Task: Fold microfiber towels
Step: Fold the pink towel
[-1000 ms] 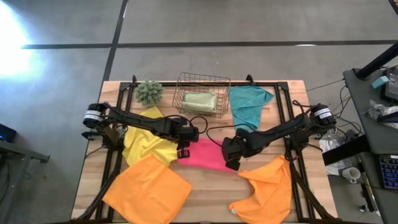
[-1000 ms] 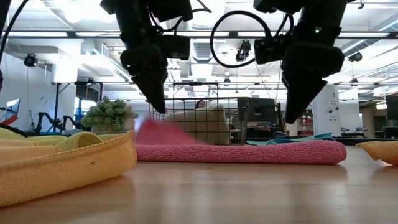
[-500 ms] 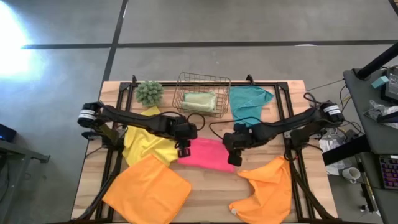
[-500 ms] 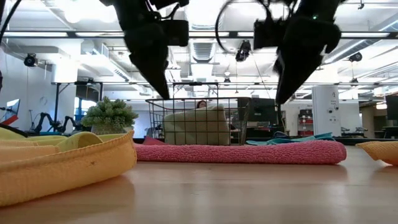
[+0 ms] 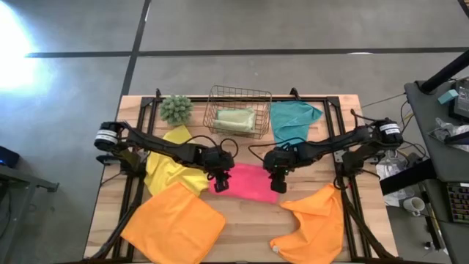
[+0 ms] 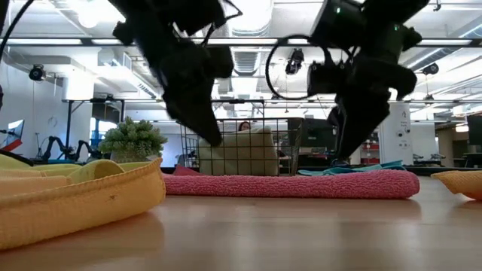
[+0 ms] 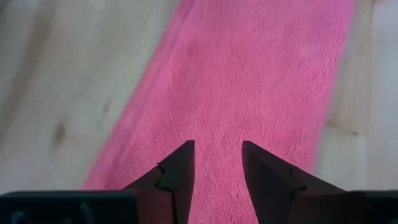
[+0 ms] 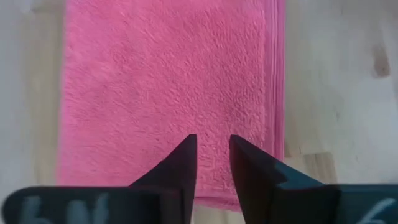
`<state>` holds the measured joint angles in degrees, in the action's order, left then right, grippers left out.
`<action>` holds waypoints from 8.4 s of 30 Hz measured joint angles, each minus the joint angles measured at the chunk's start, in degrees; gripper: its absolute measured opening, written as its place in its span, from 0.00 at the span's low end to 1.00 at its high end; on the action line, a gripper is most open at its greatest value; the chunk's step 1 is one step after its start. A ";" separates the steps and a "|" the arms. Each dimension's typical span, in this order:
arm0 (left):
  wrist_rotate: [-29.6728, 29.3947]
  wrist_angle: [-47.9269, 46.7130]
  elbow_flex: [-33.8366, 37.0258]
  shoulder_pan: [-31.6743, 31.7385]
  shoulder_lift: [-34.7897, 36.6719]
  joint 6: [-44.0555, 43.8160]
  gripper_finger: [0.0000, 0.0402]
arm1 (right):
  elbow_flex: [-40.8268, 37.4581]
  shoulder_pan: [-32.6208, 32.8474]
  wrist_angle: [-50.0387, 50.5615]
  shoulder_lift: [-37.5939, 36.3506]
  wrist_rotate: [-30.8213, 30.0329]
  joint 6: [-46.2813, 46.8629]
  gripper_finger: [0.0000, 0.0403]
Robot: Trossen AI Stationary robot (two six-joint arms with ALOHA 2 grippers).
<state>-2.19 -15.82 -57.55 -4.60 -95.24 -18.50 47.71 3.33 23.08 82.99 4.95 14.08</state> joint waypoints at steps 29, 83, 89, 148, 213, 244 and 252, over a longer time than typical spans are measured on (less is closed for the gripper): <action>-7.90 6.39 2.70 1.87 -8.14 0.47 0.29 | -0.21 0.14 -3.39 7.66 1.00 7.95 0.02; -7.90 24.92 -4.71 -11.03 -10.94 0.76 0.29 | -0.36 3.26 -3.23 -17.65 -14.08 19.17 0.02; -5.05 28.01 -8.30 -12.10 -16.07 0.66 0.29 | -0.36 3.26 -2.42 -17.26 -14.10 19.37 0.02; -19.89 -22.00 -13.32 -33.33 -3.97 -0.53 0.29 | -0.34 21.47 -14.58 -14.06 -16.55 17.88 0.05; -22.85 -14.64 -13.71 -29.83 -14.56 3.91 0.11 | -0.36 25.97 -50.84 20.83 -15.49 -1.83 0.39; -22.02 -12.45 -14.74 -27.80 -14.53 0.79 0.01 | -0.21 21.13 -42.91 21.06 -11.99 -4.15 0.31; -22.02 -13.27 -15.02 -27.34 -14.43 0.61 0.01 | -0.21 21.14 -42.05 21.03 -11.82 -0.87 0.04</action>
<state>-24.21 -29.08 -72.57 -31.94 -109.67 -17.89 47.51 24.47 -18.96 104.03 -6.87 13.21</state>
